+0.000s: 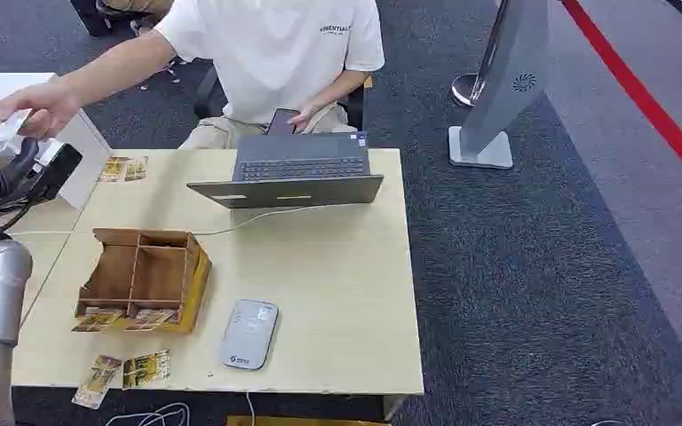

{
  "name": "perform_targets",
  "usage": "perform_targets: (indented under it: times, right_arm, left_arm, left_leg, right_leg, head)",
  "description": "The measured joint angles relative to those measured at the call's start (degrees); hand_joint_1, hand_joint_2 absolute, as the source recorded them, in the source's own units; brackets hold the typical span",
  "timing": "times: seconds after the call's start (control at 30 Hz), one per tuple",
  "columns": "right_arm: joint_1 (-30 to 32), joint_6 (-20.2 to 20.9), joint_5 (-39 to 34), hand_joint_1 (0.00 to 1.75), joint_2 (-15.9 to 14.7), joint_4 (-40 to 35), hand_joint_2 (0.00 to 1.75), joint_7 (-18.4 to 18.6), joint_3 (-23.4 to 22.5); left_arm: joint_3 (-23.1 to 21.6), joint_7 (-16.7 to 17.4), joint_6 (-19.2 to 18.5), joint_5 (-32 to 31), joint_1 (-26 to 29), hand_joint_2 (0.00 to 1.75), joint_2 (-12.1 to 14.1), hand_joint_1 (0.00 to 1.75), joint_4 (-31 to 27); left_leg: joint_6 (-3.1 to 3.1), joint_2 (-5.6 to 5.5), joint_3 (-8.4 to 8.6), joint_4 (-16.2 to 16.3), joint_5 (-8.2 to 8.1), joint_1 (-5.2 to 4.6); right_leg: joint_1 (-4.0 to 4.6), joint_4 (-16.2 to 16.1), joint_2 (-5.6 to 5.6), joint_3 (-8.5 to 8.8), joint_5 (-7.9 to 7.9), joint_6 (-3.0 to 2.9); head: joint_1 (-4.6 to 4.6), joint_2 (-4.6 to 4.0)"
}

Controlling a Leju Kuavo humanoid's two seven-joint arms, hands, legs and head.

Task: Pass the card to the sensor for recognition and then transmit it.

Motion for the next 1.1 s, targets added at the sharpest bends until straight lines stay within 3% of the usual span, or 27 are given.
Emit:
perform_targets:
  times: [0.5,0.53,0.7,1.1]
  right_arm:
    - [0.03,-0.04,-0.13,0.0,-0.02,0.15,1.75,-0.04,0.04]
    - [0.03,-0.02,-0.2,0.0,-0.02,0.18,1.75,-0.07,0.04]
    - [0.04,0.07,-0.74,0.0,-0.09,0.2,1.75,-0.44,0.04]
    - [0.05,0.17,-0.76,0.0,-0.2,0.24,1.75,-0.48,0.13]
  left_arm:
    - [-0.35,-1.05,-0.72,1.25,0.01,1.75,-0.81,0.0,0.98]
    - [-0.39,-1.23,-1.03,1.4,0.02,1.75,-0.81,1.73,0.98]
    - [-1.31,-3.54,-3.61,3.02,0.2,1.75,-0.63,1.75,0.96]
    - [-1.9,-5.09,-3.69,4.57,0.3,1.75,-0.5,1.75,0.96]
  left_leg:
    - [0.0,0.0,0.0,0.0,0.0,0.0]
    - [0.0,0.0,0.0,0.0,0.0,0.0]
    - [0.0,-0.01,-0.01,0.0,0.0,0.0]
    - [0.0,-0.01,-0.02,0.0,0.0,0.0]
  right_leg:
    - [0.0,0.0,-0.01,0.0,0.01,-0.01]
    - [0.0,0.0,0.0,0.0,0.01,-0.01]
    - [0.0,0.0,-0.01,0.01,0.01,-0.01]
    - [0.0,0.0,-0.01,0.0,0.01,-0.01]
  head:
    - [0.02,0.0]
    - [0.02,0.0]
    - [0.02,0.0]
    - [0.02,0.0]
